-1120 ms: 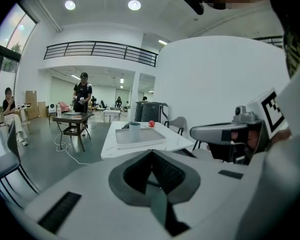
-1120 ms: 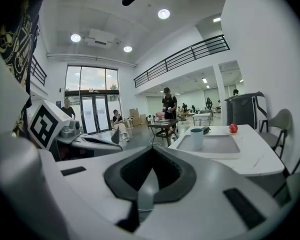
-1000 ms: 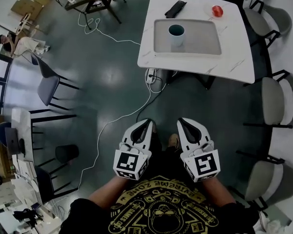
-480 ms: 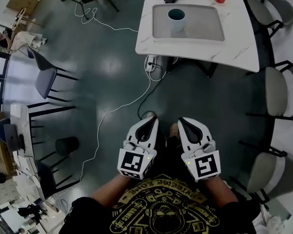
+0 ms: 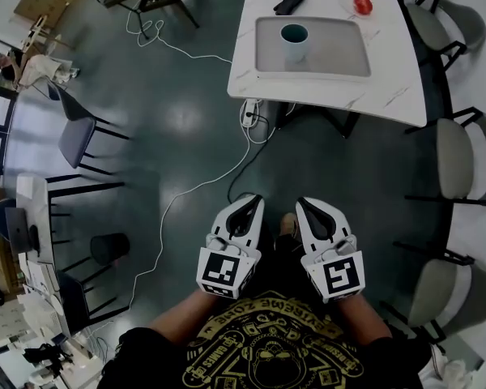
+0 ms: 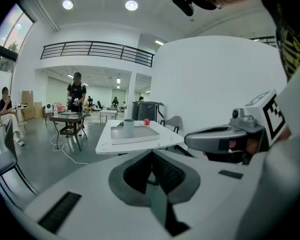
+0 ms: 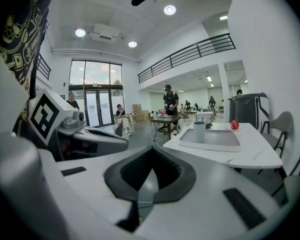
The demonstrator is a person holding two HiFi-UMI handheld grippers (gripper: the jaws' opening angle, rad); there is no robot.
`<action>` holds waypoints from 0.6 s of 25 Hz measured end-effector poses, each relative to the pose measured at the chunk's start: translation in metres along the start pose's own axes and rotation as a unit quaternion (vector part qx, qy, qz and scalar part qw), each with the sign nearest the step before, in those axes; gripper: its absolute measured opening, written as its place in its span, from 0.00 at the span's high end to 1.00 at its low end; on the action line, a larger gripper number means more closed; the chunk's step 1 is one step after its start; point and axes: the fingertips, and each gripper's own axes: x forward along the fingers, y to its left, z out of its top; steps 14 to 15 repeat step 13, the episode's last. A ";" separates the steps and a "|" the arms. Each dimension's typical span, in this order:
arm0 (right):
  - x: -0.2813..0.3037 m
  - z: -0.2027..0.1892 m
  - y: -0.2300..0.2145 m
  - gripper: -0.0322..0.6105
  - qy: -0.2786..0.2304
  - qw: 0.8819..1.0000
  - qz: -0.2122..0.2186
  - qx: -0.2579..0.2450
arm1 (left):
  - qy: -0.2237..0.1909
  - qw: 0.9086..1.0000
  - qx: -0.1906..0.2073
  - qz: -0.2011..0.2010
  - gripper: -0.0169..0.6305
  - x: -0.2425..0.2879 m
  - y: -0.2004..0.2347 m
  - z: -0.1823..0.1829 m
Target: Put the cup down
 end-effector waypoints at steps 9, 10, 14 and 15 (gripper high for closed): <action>0.009 0.005 0.002 0.95 -0.001 1.000 0.000 -0.006 | -0.004 1.000 -0.004 0.007 0.96 -0.003 0.012 0.003; 0.010 0.005 0.002 0.95 0.000 1.000 0.000 -0.006 | -0.004 1.000 -0.004 0.007 0.96 -0.003 0.013 0.004; 0.013 0.007 0.002 0.94 0.000 1.000 -0.001 -0.004 | -0.004 1.000 -0.005 0.008 0.96 -0.003 0.016 0.005; 0.013 0.007 0.002 0.94 0.000 1.000 -0.001 -0.004 | -0.004 1.000 -0.005 0.008 0.96 -0.003 0.016 0.005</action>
